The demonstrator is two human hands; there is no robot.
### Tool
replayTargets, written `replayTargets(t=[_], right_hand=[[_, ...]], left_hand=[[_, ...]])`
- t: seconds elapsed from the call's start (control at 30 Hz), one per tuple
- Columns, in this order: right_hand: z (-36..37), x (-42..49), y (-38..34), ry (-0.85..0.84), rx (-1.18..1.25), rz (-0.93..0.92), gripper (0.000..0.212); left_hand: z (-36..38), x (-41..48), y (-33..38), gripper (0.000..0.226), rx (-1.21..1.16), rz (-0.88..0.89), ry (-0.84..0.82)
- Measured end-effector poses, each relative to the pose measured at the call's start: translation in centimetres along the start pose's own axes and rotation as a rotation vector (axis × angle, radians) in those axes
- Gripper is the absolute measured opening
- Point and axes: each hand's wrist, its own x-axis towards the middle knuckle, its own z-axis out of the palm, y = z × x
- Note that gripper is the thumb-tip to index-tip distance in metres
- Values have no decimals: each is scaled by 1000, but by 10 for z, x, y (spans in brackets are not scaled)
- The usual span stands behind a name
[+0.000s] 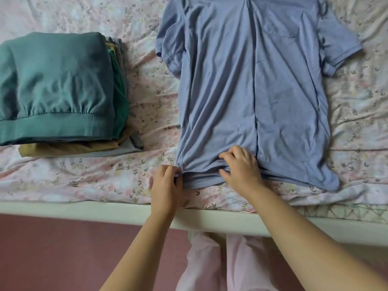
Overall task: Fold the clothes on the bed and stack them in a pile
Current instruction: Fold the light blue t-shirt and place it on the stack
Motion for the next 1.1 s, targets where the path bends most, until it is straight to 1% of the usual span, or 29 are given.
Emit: replayTargets(t=[0.07, 0.1, 0.13, 0.2, 0.23, 0.27, 0.37, 0.4, 0.43, 0.47, 0.53, 0.57, 0.63, 0.67, 0.7, 0.73, 0.8, 0.87, 0.9, 0.97, 1.03, 1.1], right_hand=[[-1, 1, -7, 12, 4, -38, 47], [-3, 1, -14, 18, 4, -69, 49], [-3, 1, -22, 23, 6, -101, 46], [-5, 1, -36, 65, 50, -138, 27], [-7, 1, -41, 101, 101, -128, 20], [-12, 0, -44, 146, 171, -99, 18], [-30, -8, -45, 294, 336, -12, 20], [-34, -12, -46, 316, 343, -1, 20], [-34, -17, -47, 307, 329, -3, 21], [-30, -21, -49, 268, 305, -18, 21], [-15, -27, -53, 155, 232, -81, 21], [-7, -27, -54, 117, 189, -123, 23], [2, -25, -56, 102, 93, -196, 28], [3, -24, -56, 114, 26, -205, 25], [4, -22, -55, 122, -44, -194, 20], [6, -21, -51, 123, -110, -156, 19], [9, -18, -37, 121, -184, -53, 26], [7, -17, -21, 155, -168, -49, 19], [4, -18, -16, 175, -121, -82, 15], [-1, -26, -15, 192, -23, -187, 16], [2, -44, -22, 154, 32, -268, 19], [13, -57, -30, 49, 58, -263, 15]], left_hand=[[-7, -4, -3, 11, -73, 35, 66], [-12, -8, -3, 14, -98, 67, 100], [-16, -13, -2, 19, -111, 101, 131], [-26, -23, 1, 21, -129, 155, 177], [-33, -28, 3, 19, -141, 173, 208], [-40, -32, 6, 19, -154, 193, 249], [-59, -36, 10, 20, -162, 247, 351], [-62, -36, 9, 20, -158, 229, 361], [-63, -36, 6, 19, -154, 163, 354], [-63, -35, 3, 19, -165, 51, 322], [-58, -32, -11, 20, -170, -212, 186], [-55, -31, -19, 23, -135, -291, 123], [-51, -28, -33, 26, -76, -314, 61], [-51, -26, -37, 26, -75, -318, 60], [-51, -23, -38, 25, -83, -332, 70], [-50, -21, -39, 24, -93, -344, 80], [-48, -20, -40, 23, -106, -337, 87], [-47, -22, -43, 23, -127, -311, 81], [-47, -23, -44, 23, -143, -314, 83], [-47, -23, -47, 25, -178, -352, 101], [-48, -21, -48, 23, -195, -402, 121], [-48, -19, -46, 20, -152, -425, 101]])
